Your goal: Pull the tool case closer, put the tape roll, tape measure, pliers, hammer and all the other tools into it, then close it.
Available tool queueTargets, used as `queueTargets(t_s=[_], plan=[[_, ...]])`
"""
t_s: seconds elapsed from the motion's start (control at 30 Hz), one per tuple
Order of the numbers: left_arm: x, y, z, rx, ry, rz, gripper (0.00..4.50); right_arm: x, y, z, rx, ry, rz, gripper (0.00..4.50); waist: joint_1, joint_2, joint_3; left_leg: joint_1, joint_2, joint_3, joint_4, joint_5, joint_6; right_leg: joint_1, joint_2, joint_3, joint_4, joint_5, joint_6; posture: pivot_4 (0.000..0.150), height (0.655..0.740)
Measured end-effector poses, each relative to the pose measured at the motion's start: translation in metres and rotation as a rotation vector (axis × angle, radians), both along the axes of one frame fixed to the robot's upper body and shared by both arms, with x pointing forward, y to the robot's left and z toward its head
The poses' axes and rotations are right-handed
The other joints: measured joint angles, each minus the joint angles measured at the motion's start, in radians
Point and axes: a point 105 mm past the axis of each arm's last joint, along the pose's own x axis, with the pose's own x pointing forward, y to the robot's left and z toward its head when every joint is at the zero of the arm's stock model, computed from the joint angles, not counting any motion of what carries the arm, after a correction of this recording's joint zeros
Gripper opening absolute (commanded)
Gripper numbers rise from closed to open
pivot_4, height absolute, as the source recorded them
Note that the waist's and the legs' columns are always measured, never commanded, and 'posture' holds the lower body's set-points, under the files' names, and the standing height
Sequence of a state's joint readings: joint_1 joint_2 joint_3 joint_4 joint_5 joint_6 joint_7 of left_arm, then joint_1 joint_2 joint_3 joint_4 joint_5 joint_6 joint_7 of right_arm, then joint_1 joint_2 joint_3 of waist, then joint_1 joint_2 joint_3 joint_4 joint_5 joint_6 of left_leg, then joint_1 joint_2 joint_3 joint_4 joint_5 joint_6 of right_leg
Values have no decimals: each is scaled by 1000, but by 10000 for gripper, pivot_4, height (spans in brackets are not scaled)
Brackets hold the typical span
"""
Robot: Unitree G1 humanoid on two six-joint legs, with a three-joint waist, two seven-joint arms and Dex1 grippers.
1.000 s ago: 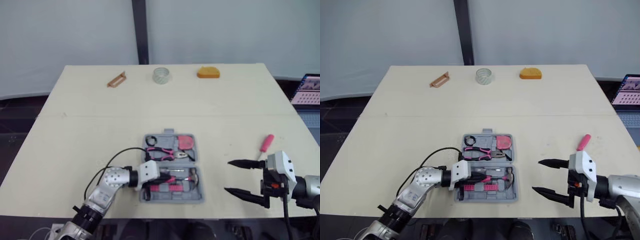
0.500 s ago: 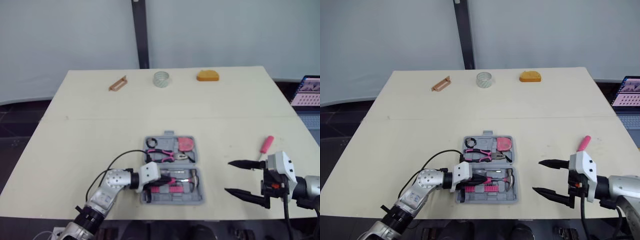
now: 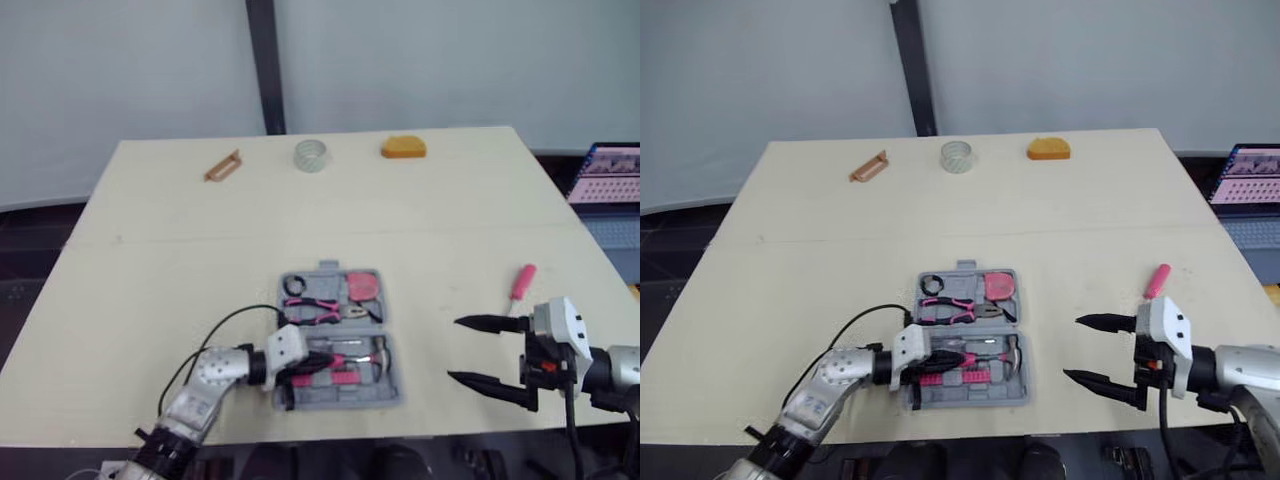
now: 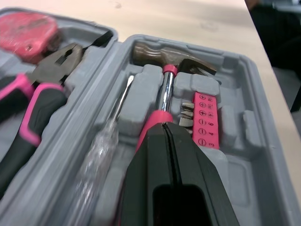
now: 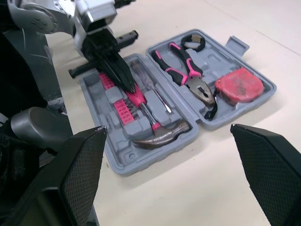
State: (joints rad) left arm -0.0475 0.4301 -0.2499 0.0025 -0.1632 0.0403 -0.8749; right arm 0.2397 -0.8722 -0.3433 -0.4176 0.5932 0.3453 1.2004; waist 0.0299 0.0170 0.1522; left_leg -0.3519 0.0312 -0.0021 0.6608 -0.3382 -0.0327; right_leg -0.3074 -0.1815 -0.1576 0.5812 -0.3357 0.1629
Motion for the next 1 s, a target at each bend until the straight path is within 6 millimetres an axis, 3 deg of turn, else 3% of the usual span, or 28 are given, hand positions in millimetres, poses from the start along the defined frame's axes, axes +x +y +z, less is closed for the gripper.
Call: queueTargets(t_s=[0.07, 0.2, 0.27, 0.33, 0.57, 0.9, 1.0], plan=[[4, 13, 14, -30, -12, 56, 361, 0, 3, -2, 8, 3, 10, 45000, -2, -3, 10, -1, 0, 0, 1, 0, 0, 0, 0, 0, 0, 0, 0, 1500, 7400], [8, 45, 61, -75, -126, 174, 361, 4, 9, -9, 19, 1, 14, 45000, -3, -6, 16, -2, -1, 0, 1, -1, 1, -1, -1, 0, -1, 0, 0, 1500, 7400], [-2, 74, 69, -66, -136, 299, 361, 7, 10, -15, 26, -8, -10, 45000, -7, -5, 17, -2, -1, 1, 0, -1, 1, -1, -1, 0, -3, 0, 0, 1500, 7400], [-12, 93, 66, -53, -121, 385, 361, 6, 10, -21, 21, 1, -28, 45000, -5, -6, 19, -2, 0, 1, -1, -1, 1, -2, -1, 0, -3, 0, 0, 1500, 7400], [-41, 126, 53, -71, -81, 589, 361, 0, 11, -34, 44, 11, -105, 45000, 5, -9, 22, -3, 0, 1, 1, -2, 0, -2, -1, 0, -6, 0, 1, 1500, 7400], [-56, 139, 50, -97, -72, 675, 361, -9, 11, -44, 42, 29, -166, 45000, 1, -9, 22, -12, 0, 5, 2, -3, 0, -16, -1, 5, 2, 0, 1, 1500, 7400], [-57, 140, 49, -96, -76, 674, 8777, -8, 11, -44, 42, 26, -171, 45000, -1, -9, 23, -14, 0, 5, 3, -2, 1, -19, -1, 5, 4, 0, 1, 1500, 7400]])
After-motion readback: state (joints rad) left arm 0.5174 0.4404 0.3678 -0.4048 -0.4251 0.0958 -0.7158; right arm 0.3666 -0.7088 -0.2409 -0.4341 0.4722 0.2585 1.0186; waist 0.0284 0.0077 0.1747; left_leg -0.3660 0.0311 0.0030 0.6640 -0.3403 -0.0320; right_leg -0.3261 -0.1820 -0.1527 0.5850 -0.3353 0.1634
